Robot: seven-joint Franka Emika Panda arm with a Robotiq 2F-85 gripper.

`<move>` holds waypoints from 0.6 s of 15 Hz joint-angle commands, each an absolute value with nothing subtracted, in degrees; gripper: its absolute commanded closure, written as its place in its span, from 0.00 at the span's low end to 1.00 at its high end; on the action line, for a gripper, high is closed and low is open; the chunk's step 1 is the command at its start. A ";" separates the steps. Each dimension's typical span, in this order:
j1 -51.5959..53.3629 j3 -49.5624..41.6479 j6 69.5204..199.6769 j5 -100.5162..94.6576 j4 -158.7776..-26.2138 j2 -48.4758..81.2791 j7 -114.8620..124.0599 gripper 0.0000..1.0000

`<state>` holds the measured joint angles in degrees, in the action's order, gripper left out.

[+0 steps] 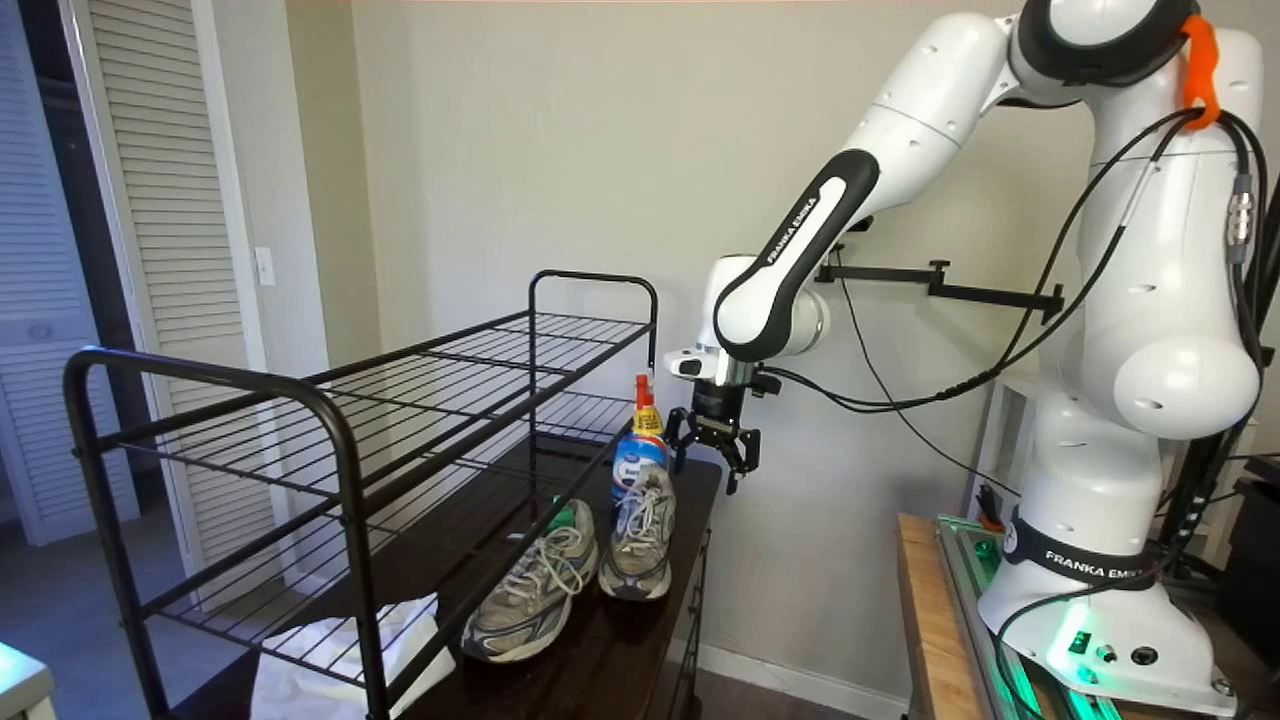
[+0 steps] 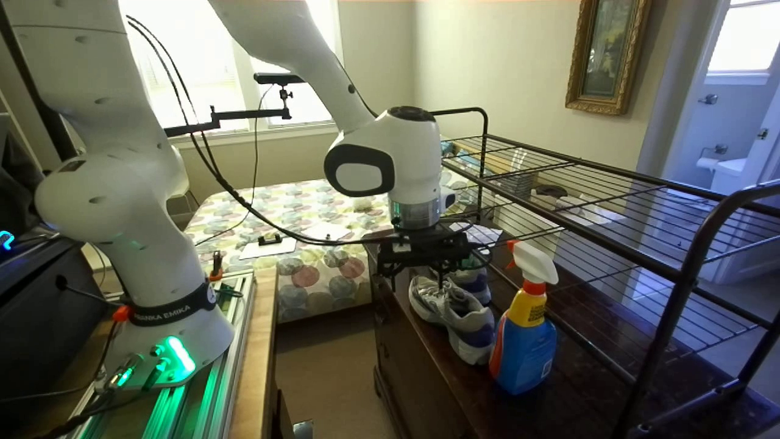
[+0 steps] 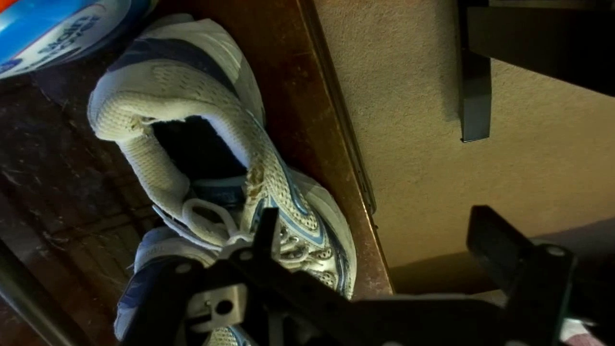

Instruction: Put the sneakers on the topmost shelf.

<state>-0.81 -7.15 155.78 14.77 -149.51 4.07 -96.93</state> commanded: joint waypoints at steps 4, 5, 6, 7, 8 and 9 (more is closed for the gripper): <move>-6.56 -2.17 160.34 15.04 -142.64 15.55 -95.82 0.01; -7.35 -1.23 160.72 14.87 -142.08 15.91 -95.69 0.00; -7.91 -0.31 161.04 14.55 -141.73 15.83 -95.52 0.00; -8.38 0.46 161.51 14.15 -141.38 16.02 -95.44 0.00; -8.67 1.04 161.81 13.71 -140.84 16.61 -95.21 0.00; -8.75 1.16 161.77 12.97 -140.07 17.40 -94.53 0.00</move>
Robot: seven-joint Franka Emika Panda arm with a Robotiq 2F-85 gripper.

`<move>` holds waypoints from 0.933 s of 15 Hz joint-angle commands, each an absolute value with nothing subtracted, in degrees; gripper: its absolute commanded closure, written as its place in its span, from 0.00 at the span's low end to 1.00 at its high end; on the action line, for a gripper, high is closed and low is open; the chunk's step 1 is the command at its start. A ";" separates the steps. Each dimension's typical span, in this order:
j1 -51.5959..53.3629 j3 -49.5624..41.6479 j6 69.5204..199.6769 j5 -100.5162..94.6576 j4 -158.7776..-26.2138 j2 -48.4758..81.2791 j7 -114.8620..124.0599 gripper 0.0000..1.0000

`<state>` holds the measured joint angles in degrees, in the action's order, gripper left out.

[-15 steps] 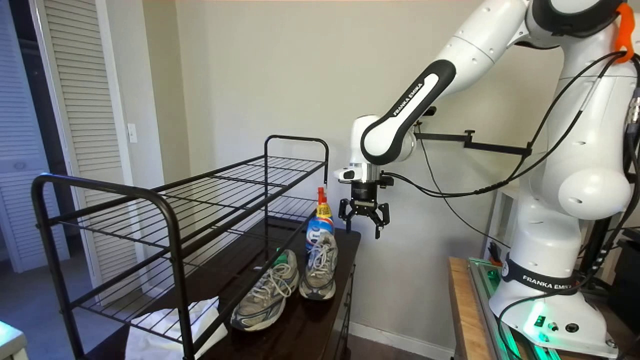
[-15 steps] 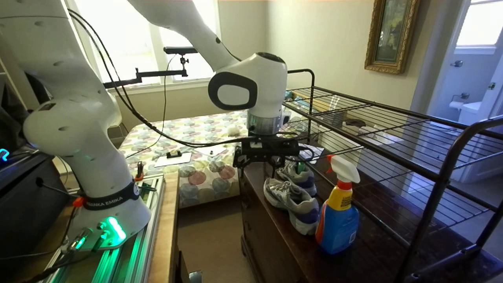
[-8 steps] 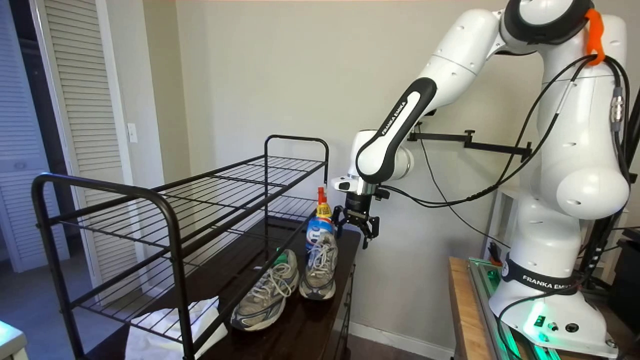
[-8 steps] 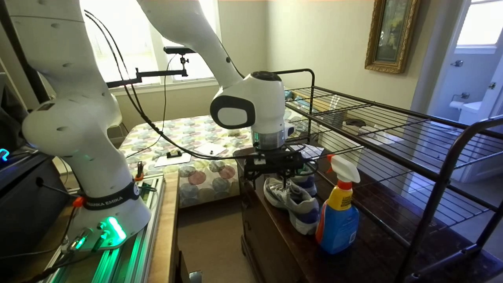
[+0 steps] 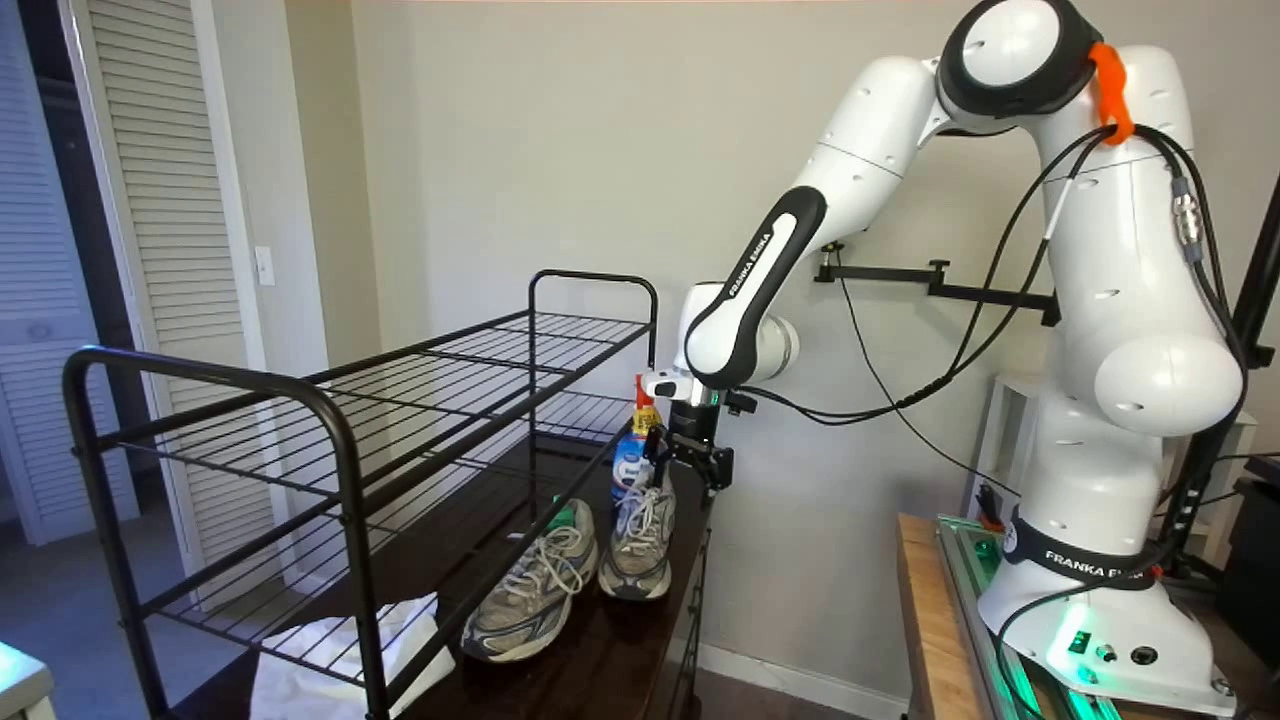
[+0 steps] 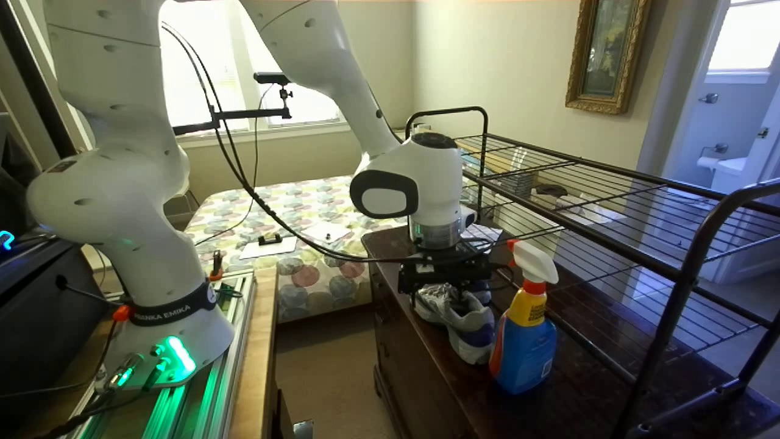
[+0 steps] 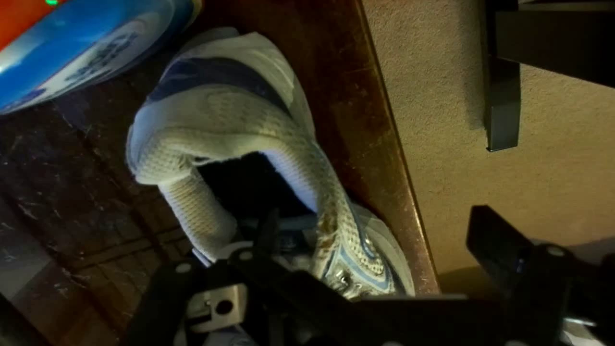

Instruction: Put the sneakers on the topmost shelf.

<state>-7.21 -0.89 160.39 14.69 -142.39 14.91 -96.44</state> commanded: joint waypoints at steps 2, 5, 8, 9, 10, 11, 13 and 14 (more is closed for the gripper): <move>-9.05 0.99 161.32 12.00 -138.70 19.26 -93.27 0.00; -10.49 0.88 160.48 11.71 -137.36 21.12 -92.16 0.02; -11.78 0.91 160.26 11.07 -136.10 22.98 -91.24 0.29; -11.93 0.80 160.22 10.55 -135.78 23.47 -90.86 0.34; -12.04 0.74 160.23 10.13 -135.40 23.92 -90.45 0.41; -12.11 0.67 160.08 9.63 -135.10 24.28 -89.98 0.50; -12.08 0.61 159.80 8.52 -134.50 24.89 -88.70 0.64; -12.05 0.59 159.79 7.87 -134.28 25.14 -88.11 0.70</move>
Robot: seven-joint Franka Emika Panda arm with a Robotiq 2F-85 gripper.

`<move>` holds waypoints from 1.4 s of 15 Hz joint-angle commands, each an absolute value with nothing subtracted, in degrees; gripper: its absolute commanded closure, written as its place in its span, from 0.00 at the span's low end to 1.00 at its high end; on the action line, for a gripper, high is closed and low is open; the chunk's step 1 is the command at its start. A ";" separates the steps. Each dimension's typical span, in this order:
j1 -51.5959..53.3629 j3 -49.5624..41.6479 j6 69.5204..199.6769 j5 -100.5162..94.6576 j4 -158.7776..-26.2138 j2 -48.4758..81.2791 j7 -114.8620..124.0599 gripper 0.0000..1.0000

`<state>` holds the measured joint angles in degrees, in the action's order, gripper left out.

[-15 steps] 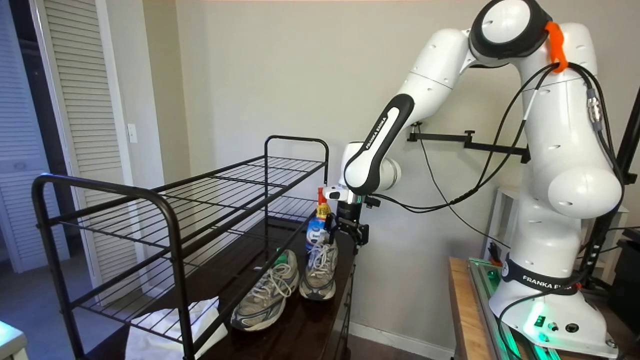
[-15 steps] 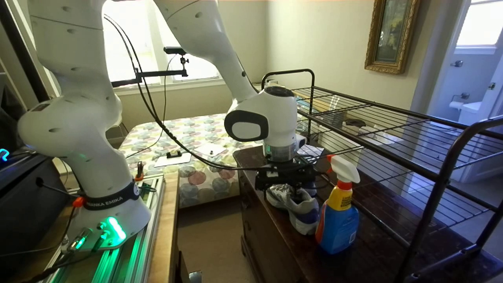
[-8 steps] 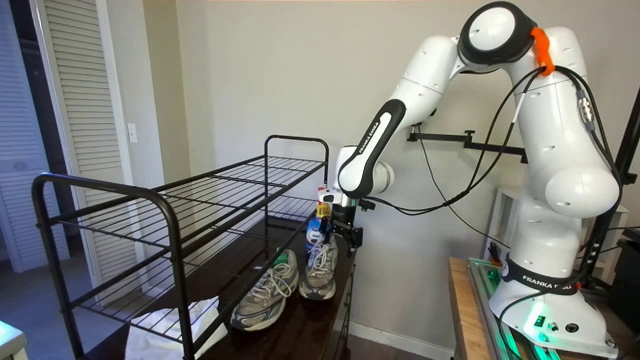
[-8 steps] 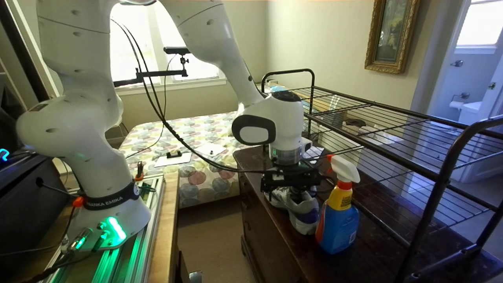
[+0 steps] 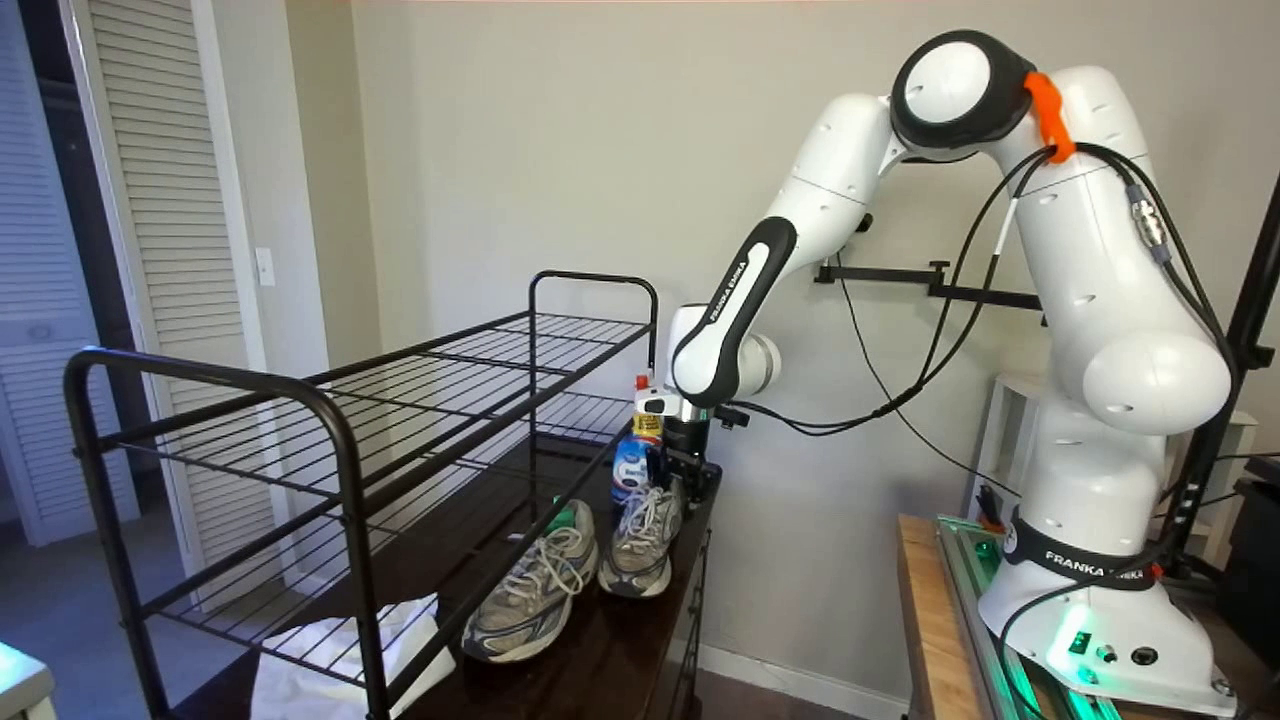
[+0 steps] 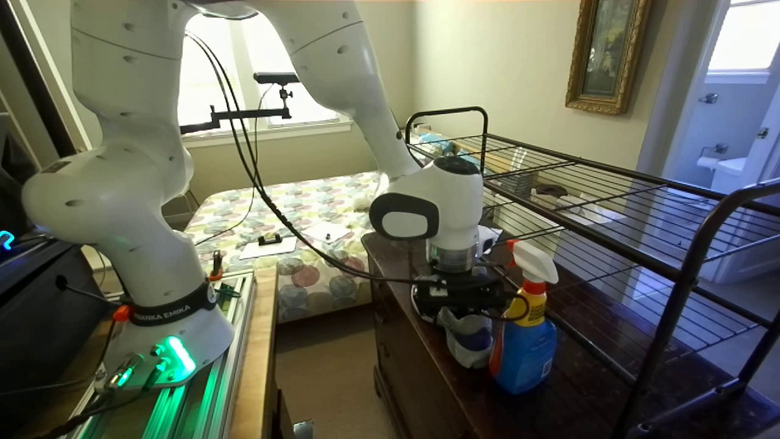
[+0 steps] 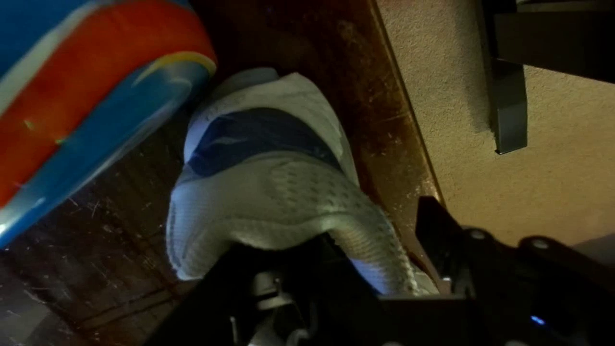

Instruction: Put the sneakers on the topmost shelf.

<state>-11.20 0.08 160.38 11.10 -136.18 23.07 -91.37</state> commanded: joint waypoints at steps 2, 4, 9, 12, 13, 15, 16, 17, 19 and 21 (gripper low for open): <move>-11.98 0.55 159.68 6.68 -134.08 25.29 -86.75 0.84; -11.48 0.67 158.69 5.35 -136.97 22.56 -85.46 0.97; -11.56 0.19 151.38 1.88 -146.95 13.24 -85.75 0.97; -11.34 -0.49 145.90 2.11 -153.66 5.44 -86.22 0.97; -11.03 -0.51 145.22 3.61 -155.99 2.55 -85.56 0.97; -9.72 -0.87 145.26 4.98 -160.08 -3.05 -83.11 0.97; -9.14 -0.91 145.56 5.94 -161.60 -5.63 -81.99 0.97; -8.49 -1.08 146.01 6.88 -162.92 -8.21 -80.61 0.97; -7.01 -1.83 142.54 8.95 -158.69 -11.69 -77.11 0.97; -5.69 -2.57 141.21 8.93 -157.81 -17.00 -72.42 0.97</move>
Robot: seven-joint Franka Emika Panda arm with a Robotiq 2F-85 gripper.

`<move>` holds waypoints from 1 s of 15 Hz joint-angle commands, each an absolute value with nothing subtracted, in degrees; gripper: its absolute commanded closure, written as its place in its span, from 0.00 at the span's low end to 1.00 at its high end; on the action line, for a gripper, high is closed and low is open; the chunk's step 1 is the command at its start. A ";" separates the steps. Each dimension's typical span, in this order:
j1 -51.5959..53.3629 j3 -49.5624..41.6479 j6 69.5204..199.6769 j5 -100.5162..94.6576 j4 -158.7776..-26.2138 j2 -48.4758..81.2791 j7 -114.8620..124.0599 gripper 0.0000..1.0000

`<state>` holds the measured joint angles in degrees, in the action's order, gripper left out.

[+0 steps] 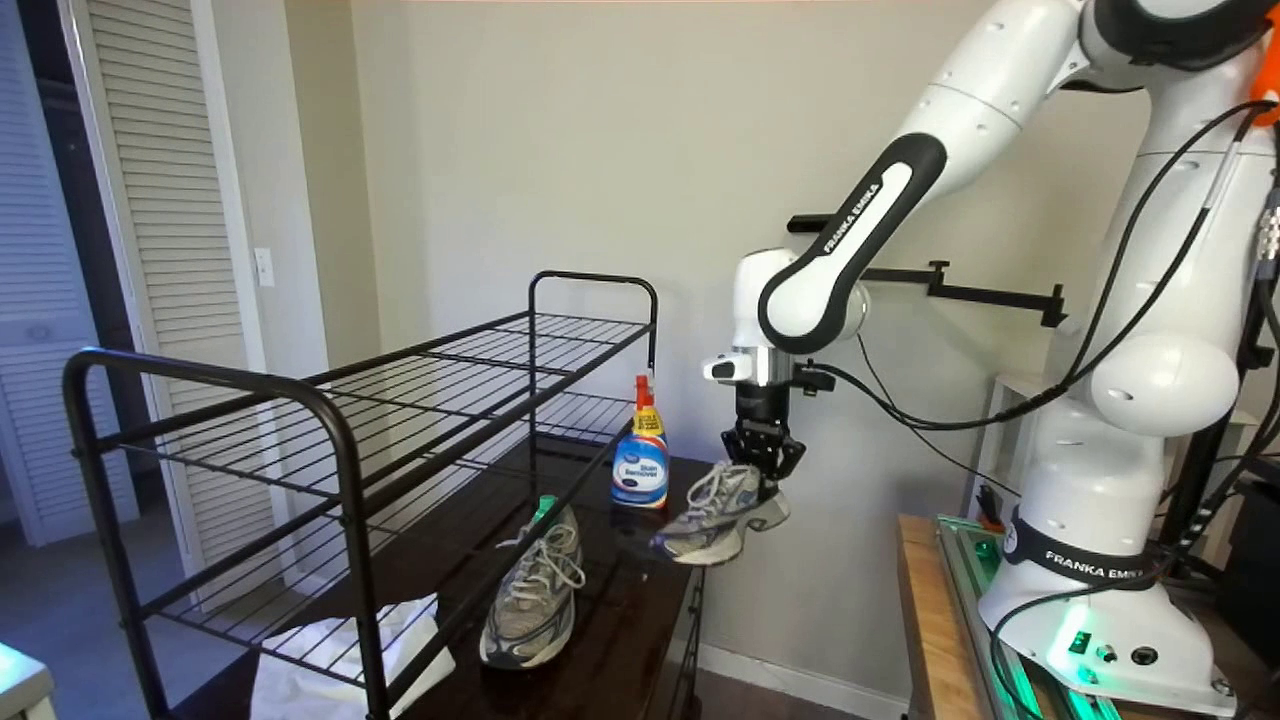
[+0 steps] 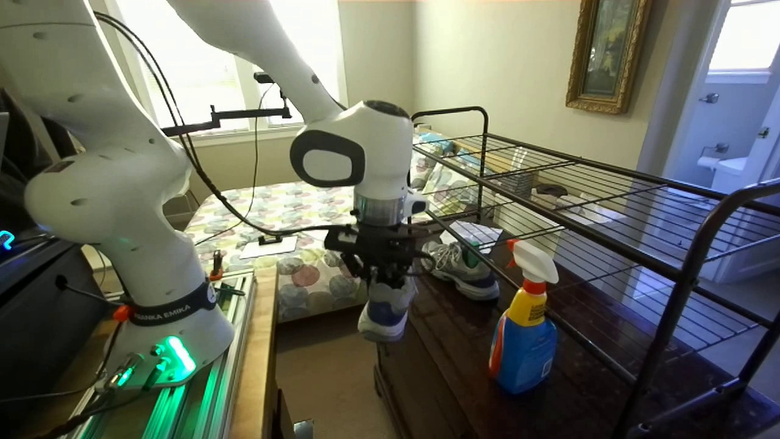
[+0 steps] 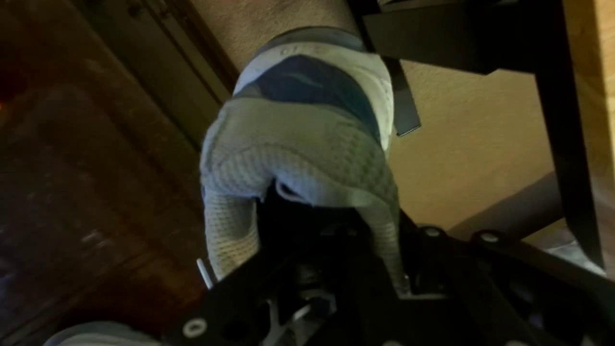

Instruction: Put the sneakers on the topmost shelf.

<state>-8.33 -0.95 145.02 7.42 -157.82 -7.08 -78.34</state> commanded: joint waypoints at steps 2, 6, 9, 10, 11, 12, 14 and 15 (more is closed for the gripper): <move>-4.56 -2.94 142.50 8.28 -160.68 -23.62 -67.00 0.97; -4.43 -1.18 132.79 2.03 -158.16 -34.68 -52.54 0.97; -2.01 -4.05 134.28 1.69 -156.94 -31.32 -53.67 0.89; -1.97 -4.01 133.61 1.46 -157.32 -32.76 -53.01 0.89; -1.97 -4.02 133.31 1.37 -157.52 -33.35 -52.75 0.89; -1.97 -4.02 133.26 1.35 -157.61 -33.47 -52.67 0.97; -3.67 -2.05 140.22 -1.83 -157.63 -33.50 -47.83 0.97; -4.19 -1.84 142.03 -3.45 -157.17 -33.61 -45.78 0.97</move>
<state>-4.17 -1.96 136.11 1.29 -157.69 -32.97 -52.10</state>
